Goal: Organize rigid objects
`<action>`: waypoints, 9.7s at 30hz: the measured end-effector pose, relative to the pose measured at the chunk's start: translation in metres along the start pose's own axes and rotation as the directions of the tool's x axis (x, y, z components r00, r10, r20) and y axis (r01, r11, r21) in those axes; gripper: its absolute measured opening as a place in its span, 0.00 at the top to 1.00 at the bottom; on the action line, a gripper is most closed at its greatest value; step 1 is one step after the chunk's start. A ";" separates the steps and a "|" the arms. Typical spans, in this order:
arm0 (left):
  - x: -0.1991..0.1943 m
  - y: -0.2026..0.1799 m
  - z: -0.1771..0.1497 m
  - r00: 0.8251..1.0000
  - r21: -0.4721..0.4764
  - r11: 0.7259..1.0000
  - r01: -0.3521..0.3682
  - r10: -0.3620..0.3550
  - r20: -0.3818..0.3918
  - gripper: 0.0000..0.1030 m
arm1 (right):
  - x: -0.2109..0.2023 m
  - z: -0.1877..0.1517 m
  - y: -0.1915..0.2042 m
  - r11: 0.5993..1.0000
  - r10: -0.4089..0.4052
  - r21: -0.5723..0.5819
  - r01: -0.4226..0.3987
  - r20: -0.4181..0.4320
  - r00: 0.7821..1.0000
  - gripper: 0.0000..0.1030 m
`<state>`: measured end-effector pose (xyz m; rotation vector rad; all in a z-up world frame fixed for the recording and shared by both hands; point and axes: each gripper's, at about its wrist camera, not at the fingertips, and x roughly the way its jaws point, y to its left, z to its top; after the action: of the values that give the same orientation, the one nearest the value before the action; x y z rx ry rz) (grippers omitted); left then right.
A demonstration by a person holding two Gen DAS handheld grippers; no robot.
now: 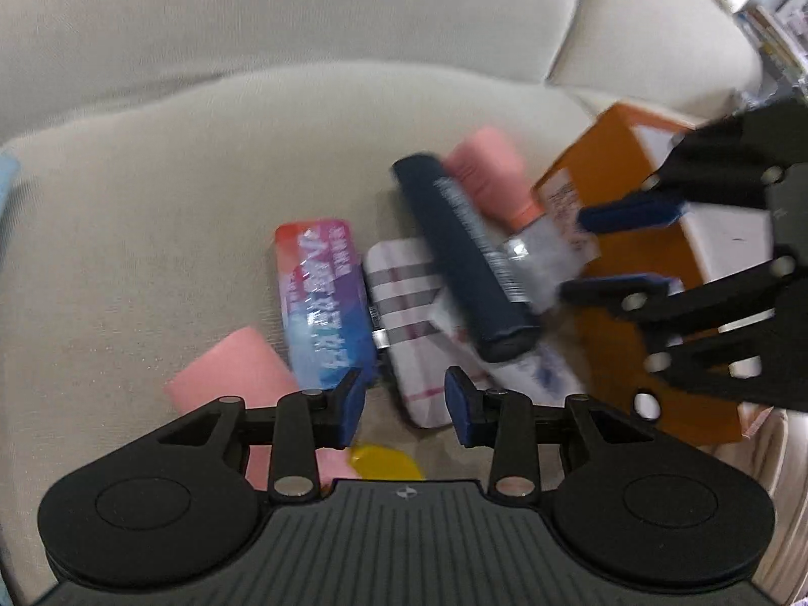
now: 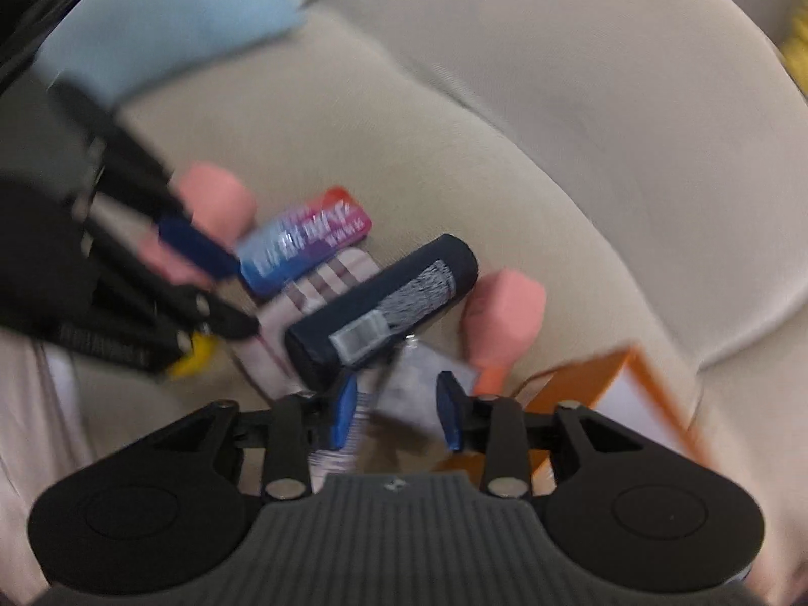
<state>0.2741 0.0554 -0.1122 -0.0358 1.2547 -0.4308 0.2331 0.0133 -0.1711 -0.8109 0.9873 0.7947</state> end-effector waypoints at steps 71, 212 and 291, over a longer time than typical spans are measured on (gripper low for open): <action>-0.020 0.015 -0.054 0.998 -0.261 0.965 -0.008 0.023 0.054 0.96 | 0.023 -0.012 0.005 0.869 0.247 -0.428 -0.249 -0.062 0.967 0.52; -0.068 -0.137 0.020 0.991 -0.043 0.994 0.105 -0.101 0.089 0.83 | -0.041 -0.128 -0.041 0.868 0.101 -0.496 -0.031 0.114 0.988 0.54; 0.022 -0.223 0.063 0.997 -0.017 0.999 0.050 -0.049 0.051 0.74 | -0.061 -0.227 -0.186 0.932 0.073 0.358 -0.050 -0.052 0.996 0.40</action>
<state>0.2717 -0.1701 -0.0543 -0.0930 1.2095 -0.4581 0.2837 -0.2813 -0.1489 -0.4944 1.1784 0.6194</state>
